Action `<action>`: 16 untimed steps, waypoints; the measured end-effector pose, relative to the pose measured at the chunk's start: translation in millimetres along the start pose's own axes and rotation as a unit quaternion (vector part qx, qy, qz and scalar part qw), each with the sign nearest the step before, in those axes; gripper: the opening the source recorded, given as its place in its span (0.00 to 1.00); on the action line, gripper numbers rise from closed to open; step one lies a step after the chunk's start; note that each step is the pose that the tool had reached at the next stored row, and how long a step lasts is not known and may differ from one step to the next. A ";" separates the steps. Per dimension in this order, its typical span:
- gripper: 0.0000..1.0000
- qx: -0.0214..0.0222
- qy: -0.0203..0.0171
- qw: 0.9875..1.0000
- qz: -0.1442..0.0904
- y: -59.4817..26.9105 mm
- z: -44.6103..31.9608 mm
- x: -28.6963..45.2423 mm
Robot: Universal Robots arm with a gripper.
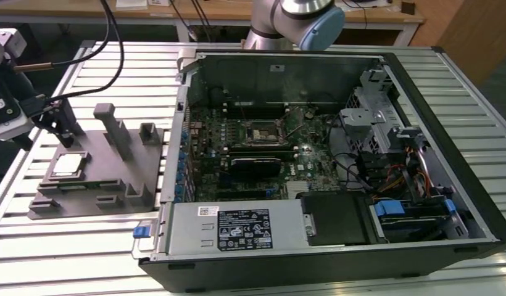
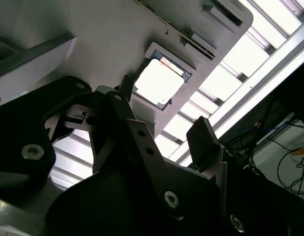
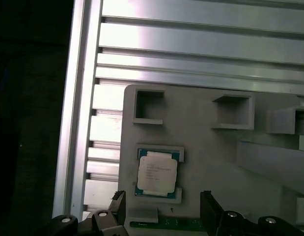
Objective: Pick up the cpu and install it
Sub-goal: 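Pick up the cpu and move it towards the insertion slot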
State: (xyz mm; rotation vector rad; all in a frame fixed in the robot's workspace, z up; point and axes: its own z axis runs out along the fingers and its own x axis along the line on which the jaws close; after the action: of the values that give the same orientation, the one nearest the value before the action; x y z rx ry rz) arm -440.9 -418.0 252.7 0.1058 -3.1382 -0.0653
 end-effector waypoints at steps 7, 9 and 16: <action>0.71 0.000 0.000 1.000 0.006 -0.6 12.7 0.0; 0.71 0.000 -0.001 1.000 0.006 -0.7 16.4 0.0; 0.71 0.000 -0.001 1.000 0.006 -1.0 24.3 0.0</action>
State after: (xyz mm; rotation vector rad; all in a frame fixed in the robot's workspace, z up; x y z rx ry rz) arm -440.9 -418.0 228.4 0.0882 -3.1396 -0.0652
